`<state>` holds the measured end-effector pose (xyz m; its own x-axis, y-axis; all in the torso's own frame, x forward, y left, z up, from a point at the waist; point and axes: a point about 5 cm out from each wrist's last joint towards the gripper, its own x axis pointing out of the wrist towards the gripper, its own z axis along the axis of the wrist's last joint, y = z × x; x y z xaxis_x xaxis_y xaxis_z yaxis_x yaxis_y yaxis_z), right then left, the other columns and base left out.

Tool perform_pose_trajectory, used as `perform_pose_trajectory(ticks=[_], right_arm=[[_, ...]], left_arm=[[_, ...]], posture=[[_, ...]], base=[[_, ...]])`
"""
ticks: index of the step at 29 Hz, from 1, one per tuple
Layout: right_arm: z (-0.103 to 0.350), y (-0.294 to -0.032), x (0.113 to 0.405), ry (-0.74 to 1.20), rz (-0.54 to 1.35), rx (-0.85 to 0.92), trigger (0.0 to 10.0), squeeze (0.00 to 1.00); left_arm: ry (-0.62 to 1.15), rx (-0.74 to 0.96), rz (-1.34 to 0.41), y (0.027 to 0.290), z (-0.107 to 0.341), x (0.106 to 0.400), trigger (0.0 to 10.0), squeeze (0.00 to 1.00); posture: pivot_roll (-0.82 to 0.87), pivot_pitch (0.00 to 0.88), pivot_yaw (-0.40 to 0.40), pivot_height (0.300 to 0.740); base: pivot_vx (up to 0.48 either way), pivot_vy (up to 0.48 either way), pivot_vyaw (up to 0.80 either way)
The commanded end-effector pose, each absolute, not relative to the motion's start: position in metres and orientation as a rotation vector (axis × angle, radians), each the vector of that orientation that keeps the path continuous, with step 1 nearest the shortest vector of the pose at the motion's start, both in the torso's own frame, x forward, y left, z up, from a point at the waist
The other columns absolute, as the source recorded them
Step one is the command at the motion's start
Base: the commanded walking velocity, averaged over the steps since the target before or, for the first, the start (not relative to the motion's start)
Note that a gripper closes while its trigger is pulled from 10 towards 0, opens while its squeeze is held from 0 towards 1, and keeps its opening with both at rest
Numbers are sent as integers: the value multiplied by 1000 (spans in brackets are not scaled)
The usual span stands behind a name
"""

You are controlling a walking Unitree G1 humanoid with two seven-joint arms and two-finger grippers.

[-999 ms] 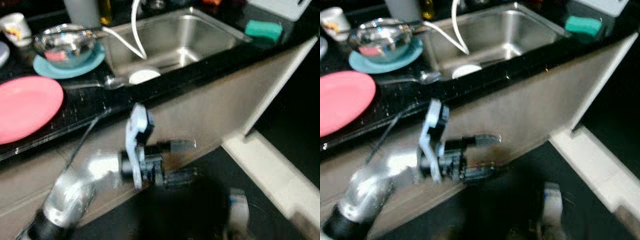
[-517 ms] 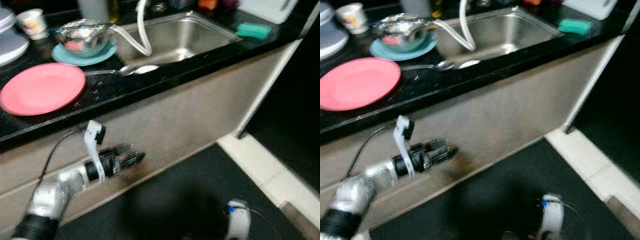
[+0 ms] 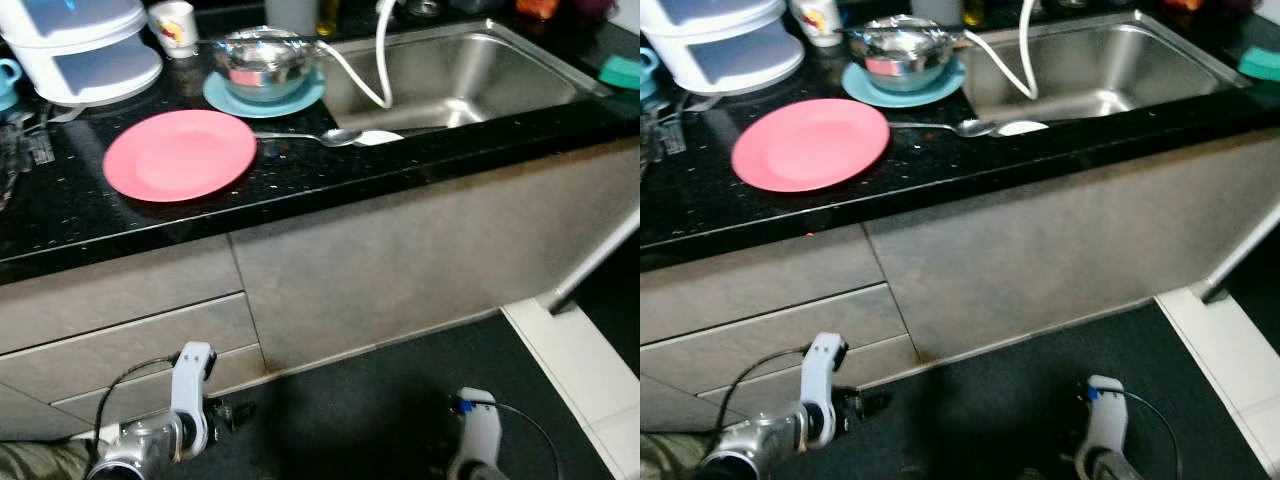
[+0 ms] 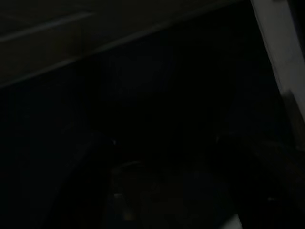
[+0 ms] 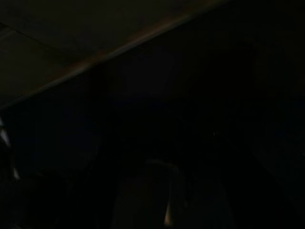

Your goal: Kitchen organization

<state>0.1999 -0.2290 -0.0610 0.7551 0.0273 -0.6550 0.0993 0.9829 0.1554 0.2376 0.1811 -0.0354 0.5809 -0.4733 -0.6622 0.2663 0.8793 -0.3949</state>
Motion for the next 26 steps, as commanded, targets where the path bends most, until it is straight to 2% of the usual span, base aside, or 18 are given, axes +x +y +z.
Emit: perform_pose_trajectory(ticks=[1,6,8,10,12,16,19,20,21,26], right_arm=[[-64,-220,196,712,-11,213,10000,0],[-60,-212,202,668,96,224,10000,0],[-12,-213,254,404,297,232,10000,0],[22,-206,277,252,446,237,10000,0],[28,-203,278,228,492,246,10000,0],[59,-193,278,130,708,292,10000,0],[68,-191,275,116,770,294,10000,0],[98,-186,270,48,919,310,10000,0],[112,-184,267,14,991,321,10000,0],[154,-174,257,-97,1176,369,10000,0]], left_arm=[[891,-242,-365,193,-44,230,10000,0],[913,-217,-323,194,-50,225,10000,0],[912,-216,-288,195,-53,223,10000,0],[915,-203,-276,195,-55,221,10000,0],[914,-201,-274,195,-56,220,10000,0],[889,-215,-203,199,-58,218,10000,0],[877,-229,-184,200,-58,218,10000,0],[873,-224,-169,202,-59,217,10000,0],[876,-216,-167,202,-60,216,10000,0],[890,-197,-158,204,-62,212,10000,0]], posture=[[-59,111,41,740],[-55,121,45,740],[-45,122,42,740],[-42,127,43,740],[-43,128,40,740],[-36,127,34,740],[-36,127,34,740],[-42,110,27,740],[-41,113,27,740],[-40,119,26,740]], base=[[0,0,781],[0,0,786],[0,0,788],[0,0,788],[0,0,788],[0,0,783],[0,0,775],[0,0,656],[0,0,456],[0,0,183]])
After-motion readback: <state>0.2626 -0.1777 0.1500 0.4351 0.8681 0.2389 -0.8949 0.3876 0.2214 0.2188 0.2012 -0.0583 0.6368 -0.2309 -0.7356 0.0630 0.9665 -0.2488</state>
